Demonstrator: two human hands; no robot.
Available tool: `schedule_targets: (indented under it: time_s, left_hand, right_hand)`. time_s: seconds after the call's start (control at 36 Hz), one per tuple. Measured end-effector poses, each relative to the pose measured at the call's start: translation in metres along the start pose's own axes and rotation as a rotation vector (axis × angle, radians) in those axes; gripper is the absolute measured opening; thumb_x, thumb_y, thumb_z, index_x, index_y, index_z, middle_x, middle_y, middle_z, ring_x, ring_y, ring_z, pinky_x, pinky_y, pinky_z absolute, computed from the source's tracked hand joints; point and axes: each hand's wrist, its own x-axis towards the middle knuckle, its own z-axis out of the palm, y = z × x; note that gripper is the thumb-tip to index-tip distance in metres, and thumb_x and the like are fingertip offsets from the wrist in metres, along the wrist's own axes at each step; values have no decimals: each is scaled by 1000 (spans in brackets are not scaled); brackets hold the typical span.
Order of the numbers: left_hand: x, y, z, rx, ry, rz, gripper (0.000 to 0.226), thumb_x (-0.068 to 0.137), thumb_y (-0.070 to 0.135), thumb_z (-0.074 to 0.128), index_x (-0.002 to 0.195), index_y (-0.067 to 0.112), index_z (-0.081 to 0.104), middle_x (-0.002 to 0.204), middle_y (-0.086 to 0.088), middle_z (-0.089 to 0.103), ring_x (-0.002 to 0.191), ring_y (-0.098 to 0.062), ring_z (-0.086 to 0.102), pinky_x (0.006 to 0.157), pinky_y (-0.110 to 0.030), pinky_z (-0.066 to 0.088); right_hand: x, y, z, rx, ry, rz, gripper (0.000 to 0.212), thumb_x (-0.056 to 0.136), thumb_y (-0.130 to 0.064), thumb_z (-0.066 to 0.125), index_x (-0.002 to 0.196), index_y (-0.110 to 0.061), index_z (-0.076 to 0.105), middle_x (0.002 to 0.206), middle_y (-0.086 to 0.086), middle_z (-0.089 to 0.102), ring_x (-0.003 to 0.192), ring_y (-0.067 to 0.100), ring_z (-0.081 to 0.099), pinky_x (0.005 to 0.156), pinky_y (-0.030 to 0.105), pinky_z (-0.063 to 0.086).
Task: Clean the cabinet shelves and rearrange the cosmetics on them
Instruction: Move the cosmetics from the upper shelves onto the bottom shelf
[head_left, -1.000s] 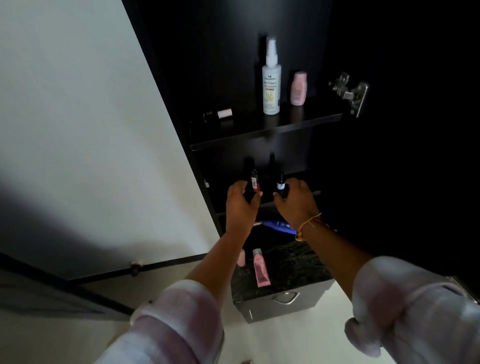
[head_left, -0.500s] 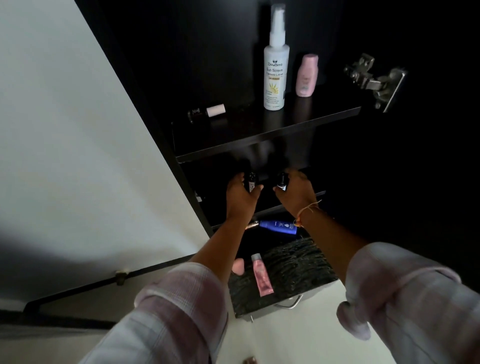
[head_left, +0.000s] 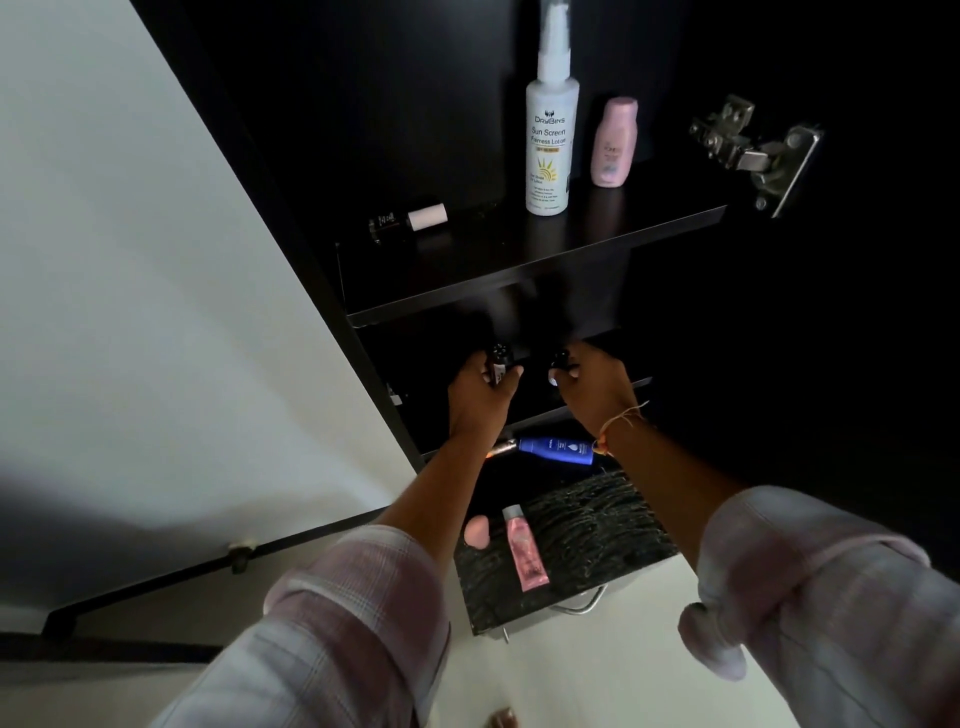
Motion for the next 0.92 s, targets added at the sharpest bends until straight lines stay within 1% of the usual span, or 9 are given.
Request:
schedule_targets:
  time_s: [0.11,0.19,0.33,0.39,0.47,0.58,0.64,0.72,0.92]
  left_hand:
    - [-20,1,-7,-71,18,-6,26,80,37,73,97,18,65,82,3,72,78,-12,71,80,-38,58]
    - [-44,6,-13,-46,42,9,20,84,30,73,96,16,64,80,5,71,75,-3,68,75,-24,56]
    - [-94,0,-19,33,40,-1,16,86,29,72,91,21,60,74,13,65,69,11,61,63,-4,44]
    - [-114,-9,-19,86,45,-21,18,84,31,73,92,20,61,76,11,66,70,7,62,62,-5,43]
    - [-144,-32,-16,186,48,-92,22,81,36,73,90,20,63,80,2,67,72,-9,63,63,-19,46]
    - [-184,-60,-13,185,40,-221,17,80,33,73,86,20,64,76,-1,70,69,-18,67,64,-32,54]
    - [-200,-71,-11,217,44,-270,17,81,28,74,91,16,65,84,-5,71,79,-21,66,67,-27,46]
    - [-216,-89,-7,212,33,-353,16,81,20,74,82,19,58,89,-11,70,83,-26,63,64,-25,35]
    - [-210,-153,12,234,1,-426,26,78,21,74,102,16,66,96,-6,72,93,-25,66,69,-22,38]
  right_hand:
    - [-15,-3,-6,87,-12,-28,19,82,-22,73,98,-16,67,87,-2,72,83,15,70,80,34,57]
    - [-31,-3,-10,142,-61,-38,18,82,-23,73,96,-13,66,84,-6,70,81,11,69,78,34,58]
    - [-67,10,-12,75,-120,-41,27,81,-41,69,99,-21,63,88,-3,71,82,14,69,75,34,58]
    - [-85,16,-11,38,-163,-54,26,83,-37,70,100,-18,64,90,1,72,85,17,68,75,32,56]
    - [-112,28,-7,-13,-219,-71,31,85,-34,71,108,-15,65,94,5,72,89,21,66,72,25,48]
    - [-141,49,8,-12,-307,-37,35,85,-29,72,115,-11,65,98,7,71,94,23,65,74,21,42]
    - [-153,59,19,-27,-350,-14,32,85,-23,72,110,-6,65,96,12,71,93,27,65,74,25,44]
    - [-164,76,38,-97,-424,18,21,83,-23,72,98,-9,66,92,12,72,89,31,66,71,31,47]
    - [-168,113,84,-222,-480,62,17,82,-22,72,96,-13,67,92,14,70,89,35,64,77,39,53]
